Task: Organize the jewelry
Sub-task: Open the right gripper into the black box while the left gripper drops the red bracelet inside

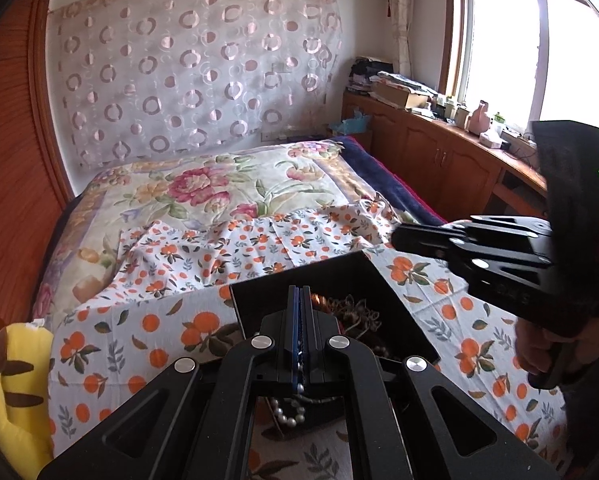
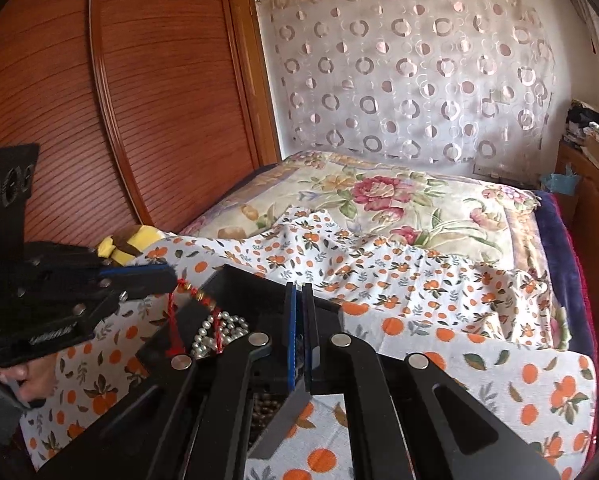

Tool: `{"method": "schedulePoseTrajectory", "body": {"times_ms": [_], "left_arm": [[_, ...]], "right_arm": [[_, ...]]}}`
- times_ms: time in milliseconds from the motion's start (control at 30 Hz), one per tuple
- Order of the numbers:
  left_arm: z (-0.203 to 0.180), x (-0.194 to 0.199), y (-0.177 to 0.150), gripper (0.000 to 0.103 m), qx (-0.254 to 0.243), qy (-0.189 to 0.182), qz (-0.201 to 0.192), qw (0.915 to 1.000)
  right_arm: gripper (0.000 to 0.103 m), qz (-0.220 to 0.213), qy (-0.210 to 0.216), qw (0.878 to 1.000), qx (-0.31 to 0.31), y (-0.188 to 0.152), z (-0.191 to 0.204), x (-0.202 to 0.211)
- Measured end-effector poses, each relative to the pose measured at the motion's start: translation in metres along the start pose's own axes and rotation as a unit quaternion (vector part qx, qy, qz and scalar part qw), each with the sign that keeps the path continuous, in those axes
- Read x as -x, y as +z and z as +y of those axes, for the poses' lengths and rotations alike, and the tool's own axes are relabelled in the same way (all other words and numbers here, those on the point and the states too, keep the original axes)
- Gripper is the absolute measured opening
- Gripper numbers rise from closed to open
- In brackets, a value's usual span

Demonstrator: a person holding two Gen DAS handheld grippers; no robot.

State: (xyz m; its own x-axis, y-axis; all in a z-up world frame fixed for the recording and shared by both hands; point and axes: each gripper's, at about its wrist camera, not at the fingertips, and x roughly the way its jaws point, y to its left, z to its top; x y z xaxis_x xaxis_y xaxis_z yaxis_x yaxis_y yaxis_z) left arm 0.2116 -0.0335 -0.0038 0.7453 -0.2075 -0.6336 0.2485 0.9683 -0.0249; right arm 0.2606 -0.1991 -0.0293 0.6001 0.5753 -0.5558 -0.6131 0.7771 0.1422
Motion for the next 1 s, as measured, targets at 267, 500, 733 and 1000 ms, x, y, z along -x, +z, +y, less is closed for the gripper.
{"method": "schedulePoseTrajectory", "body": {"times_ms": [267, 500, 733, 1000], "left_arm": [[0.003, -0.010, 0.015, 0.000, 0.000, 0.001, -0.005, 1.0000], [-0.008, 0.017, 0.022, 0.000, -0.006, -0.020, -0.028, 0.9994], [0.001, 0.012, 0.027, 0.000, -0.005, 0.010, -0.033, 0.9994], [0.016, -0.005, 0.027, 0.000, -0.004, 0.040, -0.022, 0.9990]], "right_arm": [[0.004, 0.025, -0.024, 0.999, 0.013, -0.017, -0.007, 0.018], [0.004, 0.037, -0.030, 0.999, 0.008, -0.037, -0.009, 0.023], [0.004, 0.044, -0.030, 0.999, 0.009, -0.041, -0.005, 0.020], [0.004, 0.046, -0.031, 0.998, 0.009, -0.043, -0.003, 0.023]]}}
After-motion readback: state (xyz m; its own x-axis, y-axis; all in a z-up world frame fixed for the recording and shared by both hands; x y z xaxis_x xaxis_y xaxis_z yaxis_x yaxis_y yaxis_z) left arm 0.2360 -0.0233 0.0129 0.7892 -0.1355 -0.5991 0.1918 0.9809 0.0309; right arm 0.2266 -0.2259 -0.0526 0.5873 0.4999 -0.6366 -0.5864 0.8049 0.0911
